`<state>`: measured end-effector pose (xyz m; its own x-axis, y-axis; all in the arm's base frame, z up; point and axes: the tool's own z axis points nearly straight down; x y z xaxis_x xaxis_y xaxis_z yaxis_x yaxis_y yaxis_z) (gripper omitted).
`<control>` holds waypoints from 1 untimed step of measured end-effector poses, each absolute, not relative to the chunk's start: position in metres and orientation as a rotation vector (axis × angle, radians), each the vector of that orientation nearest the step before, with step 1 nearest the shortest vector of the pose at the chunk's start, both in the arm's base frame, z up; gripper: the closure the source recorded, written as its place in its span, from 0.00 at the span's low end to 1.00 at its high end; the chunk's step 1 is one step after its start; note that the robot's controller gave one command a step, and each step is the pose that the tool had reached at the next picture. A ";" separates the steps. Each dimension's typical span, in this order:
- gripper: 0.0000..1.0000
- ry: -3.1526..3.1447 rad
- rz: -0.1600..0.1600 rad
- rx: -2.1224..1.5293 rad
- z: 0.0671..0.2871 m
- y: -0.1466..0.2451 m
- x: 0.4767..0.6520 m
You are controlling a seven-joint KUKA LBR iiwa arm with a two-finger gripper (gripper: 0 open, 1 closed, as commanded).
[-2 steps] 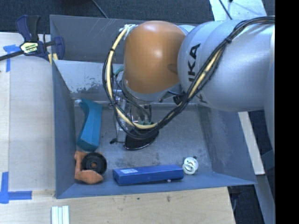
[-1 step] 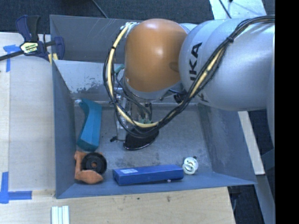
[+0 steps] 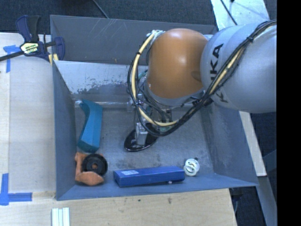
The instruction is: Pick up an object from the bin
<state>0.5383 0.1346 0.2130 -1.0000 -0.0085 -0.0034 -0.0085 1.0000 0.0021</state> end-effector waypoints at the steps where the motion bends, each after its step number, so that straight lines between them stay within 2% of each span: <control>1: 0.00 3.137 -0.005 0.054 0.171 0.118 0.553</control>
Offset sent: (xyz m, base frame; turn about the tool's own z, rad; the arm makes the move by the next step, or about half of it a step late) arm -0.0064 -0.0396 -0.0837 0.3164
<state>0.5533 0.1175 0.1712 -0.9994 0.0342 -0.0046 0.0342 0.9994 -0.0029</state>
